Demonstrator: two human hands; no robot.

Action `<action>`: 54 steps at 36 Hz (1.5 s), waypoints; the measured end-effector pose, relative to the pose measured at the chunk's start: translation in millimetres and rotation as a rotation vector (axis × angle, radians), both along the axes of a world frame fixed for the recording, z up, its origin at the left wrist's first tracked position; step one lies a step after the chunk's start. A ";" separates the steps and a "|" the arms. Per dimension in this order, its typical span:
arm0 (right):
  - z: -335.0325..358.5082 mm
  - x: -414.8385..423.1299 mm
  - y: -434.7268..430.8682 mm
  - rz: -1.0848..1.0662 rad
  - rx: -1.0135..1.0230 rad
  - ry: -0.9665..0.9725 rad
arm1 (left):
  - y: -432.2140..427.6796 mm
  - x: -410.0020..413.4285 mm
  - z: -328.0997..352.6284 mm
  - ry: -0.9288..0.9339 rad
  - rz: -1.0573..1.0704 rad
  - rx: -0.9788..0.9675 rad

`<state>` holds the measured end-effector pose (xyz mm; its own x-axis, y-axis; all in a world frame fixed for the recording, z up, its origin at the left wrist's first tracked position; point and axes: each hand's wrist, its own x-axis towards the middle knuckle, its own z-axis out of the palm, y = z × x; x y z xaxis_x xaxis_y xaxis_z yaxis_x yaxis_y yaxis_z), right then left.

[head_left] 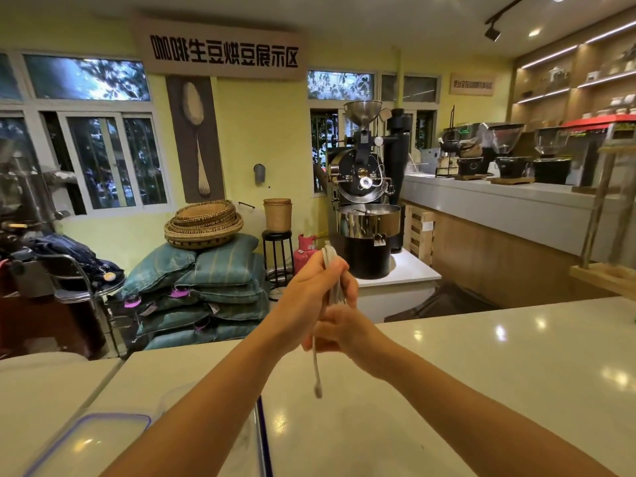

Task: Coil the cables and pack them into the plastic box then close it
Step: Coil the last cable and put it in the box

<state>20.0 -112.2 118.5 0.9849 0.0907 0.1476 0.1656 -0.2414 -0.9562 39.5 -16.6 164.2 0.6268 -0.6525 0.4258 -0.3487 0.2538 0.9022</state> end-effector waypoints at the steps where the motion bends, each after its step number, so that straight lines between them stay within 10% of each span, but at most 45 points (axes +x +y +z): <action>1: -0.8 -2.2 2.7 0.020 -0.004 0.016 | 0.5 3.1 -0.2 -0.019 0.022 0.010; 23: 37.3 -25.7 -12.4 0.265 0.286 -0.029 | 16.6 34.9 -15.6 -0.171 0.329 0.211; 54: 25.8 -0.7 -43.7 0.045 0.623 -0.095 | 21.6 9.0 -13.8 0.355 -0.357 -0.048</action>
